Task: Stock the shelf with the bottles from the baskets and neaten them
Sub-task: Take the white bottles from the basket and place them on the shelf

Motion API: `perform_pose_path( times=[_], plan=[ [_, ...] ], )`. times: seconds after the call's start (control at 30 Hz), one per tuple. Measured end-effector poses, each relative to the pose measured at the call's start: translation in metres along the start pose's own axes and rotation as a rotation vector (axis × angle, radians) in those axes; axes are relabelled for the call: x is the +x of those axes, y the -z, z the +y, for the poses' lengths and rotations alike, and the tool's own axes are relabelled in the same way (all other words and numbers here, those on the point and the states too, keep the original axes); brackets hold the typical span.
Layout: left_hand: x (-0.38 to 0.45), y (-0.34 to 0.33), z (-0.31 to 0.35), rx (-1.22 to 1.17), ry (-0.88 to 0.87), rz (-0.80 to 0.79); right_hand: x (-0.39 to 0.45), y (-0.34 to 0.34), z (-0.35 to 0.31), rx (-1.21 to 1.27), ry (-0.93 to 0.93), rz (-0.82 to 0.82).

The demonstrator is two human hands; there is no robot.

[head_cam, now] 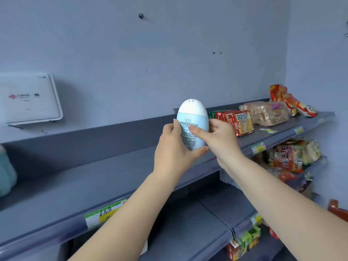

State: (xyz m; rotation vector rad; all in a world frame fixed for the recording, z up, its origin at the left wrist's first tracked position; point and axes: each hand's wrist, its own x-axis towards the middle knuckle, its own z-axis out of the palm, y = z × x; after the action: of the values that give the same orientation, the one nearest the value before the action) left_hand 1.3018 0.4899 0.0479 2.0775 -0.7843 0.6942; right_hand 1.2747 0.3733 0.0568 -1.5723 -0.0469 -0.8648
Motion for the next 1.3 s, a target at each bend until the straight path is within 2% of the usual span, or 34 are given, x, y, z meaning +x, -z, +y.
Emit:
perform_pose_path(
  times=[0.1, 0.3, 0.43, 0.57, 0.67, 0.87, 1.07, 1.3],
  plan=[
    [-0.005, 0.036, -0.024, -0.006, 0.06, 0.005, -0.011, -0.034, -0.008, 0.123, -0.021, -0.147],
    [-0.025, 0.117, -0.069, -0.301, 0.175, 0.015, -0.022, -0.095, -0.014, 0.301, -0.089, -0.486],
    [-0.041, 0.158, -0.095, -0.498, 0.22, 0.009, -0.036, -0.143, -0.011, 0.29, -0.186, -0.575],
    [-0.059, 0.195, -0.115, -0.545, 0.214, 0.008, -0.054, -0.19, -0.013, 0.335, -0.356, -0.713],
    [-0.074, 0.22, -0.13, -0.525, 0.228, 0.026, -0.064, -0.221, -0.012, 0.363, -0.347, -0.734],
    [-0.104, 0.273, -0.156, -0.448, 0.214, -0.033, -0.075, -0.271, -0.016, 0.394, -0.312, -0.834],
    [-0.129, 0.306, -0.18, -0.368, 0.302, 0.034, -0.096, -0.324, -0.015, 0.39, -0.313, -0.786],
    [-0.139, 0.337, -0.223, -0.124, 0.443, 0.202, -0.126, -0.385, -0.006, 0.275, -0.132, -0.735]
  ],
)
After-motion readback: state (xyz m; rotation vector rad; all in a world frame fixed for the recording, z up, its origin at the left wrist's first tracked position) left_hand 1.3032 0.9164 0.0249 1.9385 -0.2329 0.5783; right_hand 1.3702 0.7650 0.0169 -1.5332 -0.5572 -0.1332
